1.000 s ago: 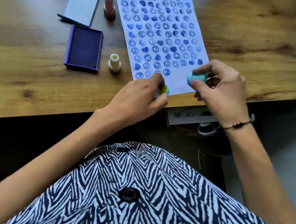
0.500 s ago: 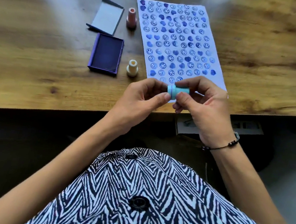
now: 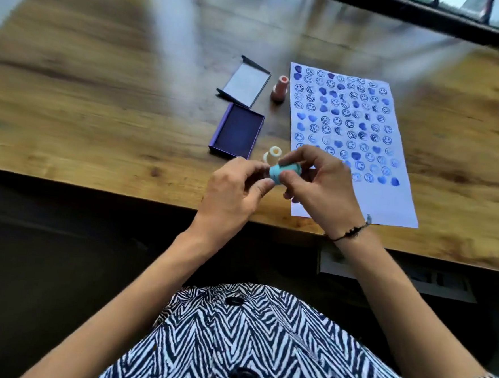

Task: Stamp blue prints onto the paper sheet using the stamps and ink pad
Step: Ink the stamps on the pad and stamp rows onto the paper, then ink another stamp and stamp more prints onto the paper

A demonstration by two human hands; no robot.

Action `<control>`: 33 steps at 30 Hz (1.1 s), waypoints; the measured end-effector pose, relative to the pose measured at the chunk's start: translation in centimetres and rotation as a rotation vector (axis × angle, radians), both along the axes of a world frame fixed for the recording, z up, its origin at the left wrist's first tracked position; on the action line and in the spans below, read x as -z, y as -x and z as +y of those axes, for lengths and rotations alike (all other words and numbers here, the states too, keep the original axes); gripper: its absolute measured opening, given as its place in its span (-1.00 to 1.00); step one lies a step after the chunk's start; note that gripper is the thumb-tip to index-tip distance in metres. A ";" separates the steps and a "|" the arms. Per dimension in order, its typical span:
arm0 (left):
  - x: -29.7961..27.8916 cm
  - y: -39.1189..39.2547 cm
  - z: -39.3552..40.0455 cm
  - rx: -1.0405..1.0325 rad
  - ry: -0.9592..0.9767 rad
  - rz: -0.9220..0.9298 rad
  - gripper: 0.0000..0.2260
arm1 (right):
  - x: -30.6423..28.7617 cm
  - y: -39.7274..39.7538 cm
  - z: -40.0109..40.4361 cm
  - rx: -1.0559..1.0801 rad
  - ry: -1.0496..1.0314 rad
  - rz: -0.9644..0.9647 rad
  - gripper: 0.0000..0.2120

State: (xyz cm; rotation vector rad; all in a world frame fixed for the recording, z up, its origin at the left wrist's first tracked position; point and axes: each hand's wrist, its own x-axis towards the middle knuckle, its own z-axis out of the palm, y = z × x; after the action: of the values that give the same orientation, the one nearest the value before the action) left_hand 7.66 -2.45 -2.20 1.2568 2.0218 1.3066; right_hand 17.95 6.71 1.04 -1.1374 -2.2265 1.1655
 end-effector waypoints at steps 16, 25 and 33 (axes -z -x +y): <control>-0.9 1.1 -1.7 -0.188 -0.106 -0.401 -0.88 | -0.3 10.2 10.9 -0.172 -0.567 -0.565 -0.71; -0.9 2.8 -1.0 -0.301 -0.306 -0.669 -0.77 | -1.7 8.6 6.0 -0.254 0.043 0.059 -0.90; -0.7 2.7 -1.1 -0.332 -0.366 -0.489 -0.80 | -0.8 7.0 1.3 -0.299 0.118 0.100 -0.81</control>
State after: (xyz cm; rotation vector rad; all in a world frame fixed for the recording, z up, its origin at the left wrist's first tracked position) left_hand 4.92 -3.52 -1.50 0.6437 1.7270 1.9839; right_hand 10.99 8.04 1.82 -0.7850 -2.3309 1.4545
